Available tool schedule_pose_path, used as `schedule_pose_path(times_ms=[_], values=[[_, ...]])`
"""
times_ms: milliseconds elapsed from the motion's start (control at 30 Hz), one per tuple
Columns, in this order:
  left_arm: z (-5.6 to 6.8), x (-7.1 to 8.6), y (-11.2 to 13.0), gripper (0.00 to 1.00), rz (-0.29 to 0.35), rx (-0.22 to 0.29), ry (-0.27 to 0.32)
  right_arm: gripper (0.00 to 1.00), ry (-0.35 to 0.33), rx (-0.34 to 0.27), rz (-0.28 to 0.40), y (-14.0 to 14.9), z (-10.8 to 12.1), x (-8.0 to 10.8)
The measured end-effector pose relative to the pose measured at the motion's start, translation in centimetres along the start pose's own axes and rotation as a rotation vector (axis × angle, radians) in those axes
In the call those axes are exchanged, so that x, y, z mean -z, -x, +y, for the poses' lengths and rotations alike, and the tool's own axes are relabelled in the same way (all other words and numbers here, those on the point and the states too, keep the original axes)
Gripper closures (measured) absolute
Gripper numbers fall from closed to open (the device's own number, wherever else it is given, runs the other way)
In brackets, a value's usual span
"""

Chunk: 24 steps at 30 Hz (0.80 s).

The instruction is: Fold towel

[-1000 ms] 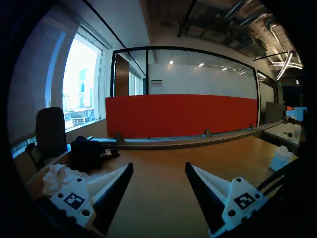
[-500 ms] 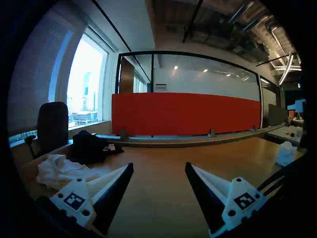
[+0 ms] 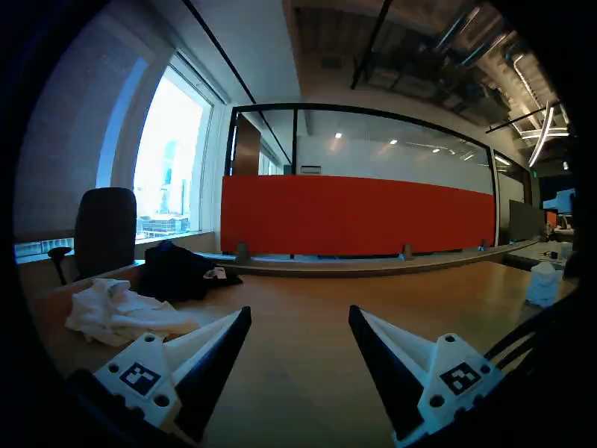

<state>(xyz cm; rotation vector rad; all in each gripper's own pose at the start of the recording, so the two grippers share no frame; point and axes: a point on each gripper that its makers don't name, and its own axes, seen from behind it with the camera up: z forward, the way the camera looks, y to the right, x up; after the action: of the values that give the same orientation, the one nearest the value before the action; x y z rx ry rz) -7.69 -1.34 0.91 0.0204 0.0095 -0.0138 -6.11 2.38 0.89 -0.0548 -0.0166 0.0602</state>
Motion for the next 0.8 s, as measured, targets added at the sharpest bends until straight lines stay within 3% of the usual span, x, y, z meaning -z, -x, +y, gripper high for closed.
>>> schedule_pose_path(times_ms=[400,800], values=[[-0.96,0.15,0.0,0.03,0.021,0.03,-0.021,0.07,-0.015,0.0,0.016,-0.37,-0.47,-0.14],[-0.18,-0.03,0.71,0.03,0.006,-0.028,-0.009,0.07,-0.01,0.002,0.023,-0.28,0.22,0.59]])
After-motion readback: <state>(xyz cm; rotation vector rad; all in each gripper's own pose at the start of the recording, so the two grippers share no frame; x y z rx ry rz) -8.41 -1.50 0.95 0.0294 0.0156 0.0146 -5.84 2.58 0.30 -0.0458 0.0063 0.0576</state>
